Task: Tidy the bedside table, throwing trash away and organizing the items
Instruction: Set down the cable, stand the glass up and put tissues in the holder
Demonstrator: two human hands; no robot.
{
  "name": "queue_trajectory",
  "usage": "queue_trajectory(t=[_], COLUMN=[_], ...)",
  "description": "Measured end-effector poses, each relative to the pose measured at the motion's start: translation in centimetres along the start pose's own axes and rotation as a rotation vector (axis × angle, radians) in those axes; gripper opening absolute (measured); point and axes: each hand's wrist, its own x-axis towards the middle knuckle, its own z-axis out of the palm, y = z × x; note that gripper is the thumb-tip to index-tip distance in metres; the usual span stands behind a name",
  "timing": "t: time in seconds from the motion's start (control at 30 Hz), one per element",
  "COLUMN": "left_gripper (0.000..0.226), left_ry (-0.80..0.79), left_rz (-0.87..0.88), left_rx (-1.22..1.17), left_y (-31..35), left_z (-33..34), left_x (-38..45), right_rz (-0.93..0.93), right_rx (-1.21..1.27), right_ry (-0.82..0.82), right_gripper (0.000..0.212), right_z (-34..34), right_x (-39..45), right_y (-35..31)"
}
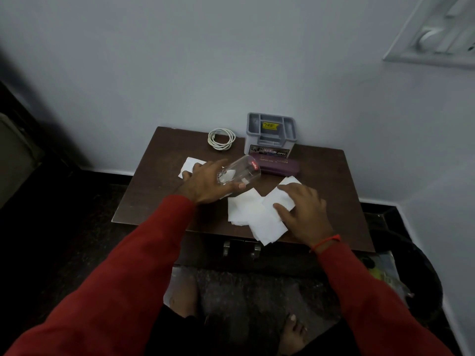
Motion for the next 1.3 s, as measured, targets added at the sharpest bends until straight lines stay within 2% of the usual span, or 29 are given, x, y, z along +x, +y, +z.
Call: queue_trajectory(t=[0.1, 0.27, 0.4, 0.57, 0.73, 0.93, 1.07, 1.17, 1.23, 1.3], left_gripper=[0.088, 0.061, 0.058, 0.061, 0.067, 0.083, 0.092, 0.1, 0.102, 0.103], left_ry=[0.039, 0.129, 0.26, 0.446, 0.495, 0.487, 0.458, 0.447, 0.452, 0.456], left_rz=[0.026, 0.063, -0.052, -0.24, -0.423, -0.526, -0.516, -0.511, -0.507, -0.508], left_rx=[-0.015, -0.076, -0.231, -0.171, -0.151, -0.15, -0.093, -0.061, -0.038, 0.011], left_y=[-0.2, -0.1, -1.4, -4.6, -6.0, -5.9, -5.6, -5.6, -5.4, -5.0], left_z=[0.3, 0.9, -0.6, -2.8, -2.9, -2.7, -2.4, -2.2, -2.2, -2.1], left_x=[0.1, -0.1, -1.4, -3.1, -4.4, -4.3, -4.1, -3.9, -3.8, -3.9], right_rz=[0.008, 0.021, 0.028, 0.049, 0.061, 0.062, 0.08, 0.045, 0.034, 0.036], right_rx=[-0.072, -0.07, -0.074, -0.097, -0.127, -0.159, -0.135, -0.165, -0.127, -0.036], right_ry=[-0.097, -0.142, -0.153, -0.145, -0.169, -0.175, -0.142, -0.107, -0.025, 0.086], right_gripper=[0.053, 0.053, 0.053, 0.067, 0.071, 0.07, 0.065, 0.049, 0.036, 0.036], right_z=[0.9, 1.5, 1.8, 2.2, 2.8, 3.2, 3.1, 2.9, 2.7, 2.5], right_x=[-0.4, -0.5, -0.3, 0.1, 0.4, 0.4, 0.7, 0.6, 0.8, 1.0], right_y=[-0.1, 0.0, 0.4, 0.0, -0.4, -0.4, -0.2, 0.0, -0.1, -0.2])
